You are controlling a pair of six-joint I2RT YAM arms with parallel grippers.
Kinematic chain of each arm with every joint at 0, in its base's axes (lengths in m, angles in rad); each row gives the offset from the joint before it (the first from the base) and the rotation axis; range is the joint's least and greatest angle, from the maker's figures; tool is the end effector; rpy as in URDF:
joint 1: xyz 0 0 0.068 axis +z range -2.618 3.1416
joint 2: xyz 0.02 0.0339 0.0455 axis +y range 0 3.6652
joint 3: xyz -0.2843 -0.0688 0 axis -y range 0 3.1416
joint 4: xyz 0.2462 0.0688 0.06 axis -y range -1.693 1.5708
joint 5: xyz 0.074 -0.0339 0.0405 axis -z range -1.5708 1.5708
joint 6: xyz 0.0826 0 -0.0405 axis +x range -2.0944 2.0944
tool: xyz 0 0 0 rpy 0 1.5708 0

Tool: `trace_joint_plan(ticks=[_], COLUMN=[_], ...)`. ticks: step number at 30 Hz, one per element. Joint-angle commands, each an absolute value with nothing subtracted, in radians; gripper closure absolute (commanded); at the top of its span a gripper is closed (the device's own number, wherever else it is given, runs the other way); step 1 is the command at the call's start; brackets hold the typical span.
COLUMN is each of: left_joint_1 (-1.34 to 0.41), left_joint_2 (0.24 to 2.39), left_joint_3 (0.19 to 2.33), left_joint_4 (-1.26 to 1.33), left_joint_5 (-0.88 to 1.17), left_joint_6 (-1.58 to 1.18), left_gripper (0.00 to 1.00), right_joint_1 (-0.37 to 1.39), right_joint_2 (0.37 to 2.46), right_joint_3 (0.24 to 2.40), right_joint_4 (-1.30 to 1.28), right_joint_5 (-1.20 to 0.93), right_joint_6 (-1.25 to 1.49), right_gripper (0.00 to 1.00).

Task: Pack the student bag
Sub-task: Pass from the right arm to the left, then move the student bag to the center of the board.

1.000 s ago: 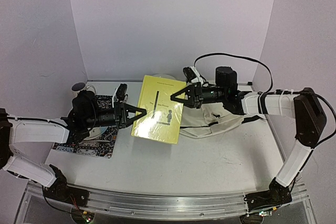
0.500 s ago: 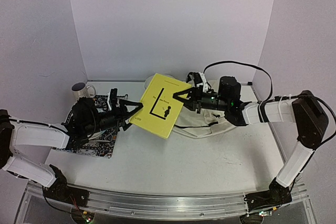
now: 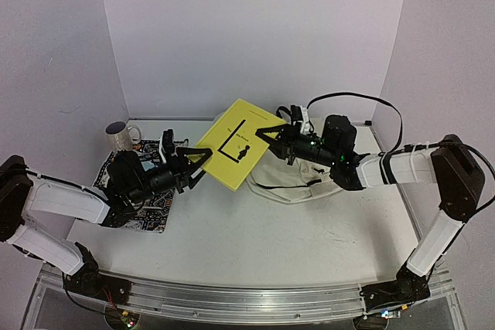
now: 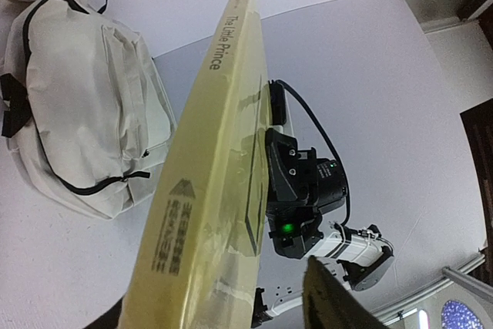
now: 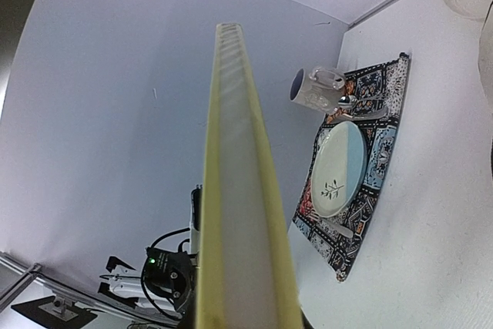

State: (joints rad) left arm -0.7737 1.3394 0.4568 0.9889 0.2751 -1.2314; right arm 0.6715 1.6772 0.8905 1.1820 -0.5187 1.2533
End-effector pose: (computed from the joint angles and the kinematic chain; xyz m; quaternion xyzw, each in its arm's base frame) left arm 0.2062 -0.2328 0.2545 -0.0509 0.6681 -0.6702 0.3192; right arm 0.2885 0.2816 0.3204 -0.0507 0.5746 0.7413 0.3430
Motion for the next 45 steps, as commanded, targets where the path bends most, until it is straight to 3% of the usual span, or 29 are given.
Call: trace_joint_plan(ticks=[1,5,10,18,23,30,36,45], left_joint_1=[-0.781,-0.781,-0.775,-0.676,-0.595,-0.513,-0.457,-0.357], left_joint_2=[1.373,1.356,1.35,1.408,1.404,1.399,1.414,1.386], left_joint_3=[0.468,0.44,0.414,0.396,0.394,0.428,0.447,0.437], left_joint_4=[1.133,1.14,1.137,1.132,1.102,1.0,0.965,0.923], left_joint_5=[0.266,0.223,0.191,0.248,0.29,0.365,0.438,0.521], left_joint_6=[-1.242,-1.226,-1.197,-1.196,-1.182,-1.15,-1.134,-1.111], left_gripper=[0.56,0.81,1.0,1.0,1.0,1.0,1.0,1.0], right_joint_1=[0.689,0.689,0.692,0.692,0.692,0.715,0.792,0.885], right_joint_2=[1.645,1.656,1.655,1.619,1.577,1.609,1.746,2.018], right_joint_3=[0.892,0.873,0.802,0.778,0.862,1.045,1.241,1.526], right_joint_4=[1.473,1.451,1.371,1.078,0.696,0.271,-0.017,-0.146], right_joint_5=[-0.478,-0.473,-0.451,-0.438,-0.315,-0.089,0.184,0.419], right_joint_6=[1.263,1.229,1.133,0.883,0.661,0.415,0.291,0.169], right_gripper=[1.0,0.99,0.84,0.49,0.35,0.25,0.22,0.22])
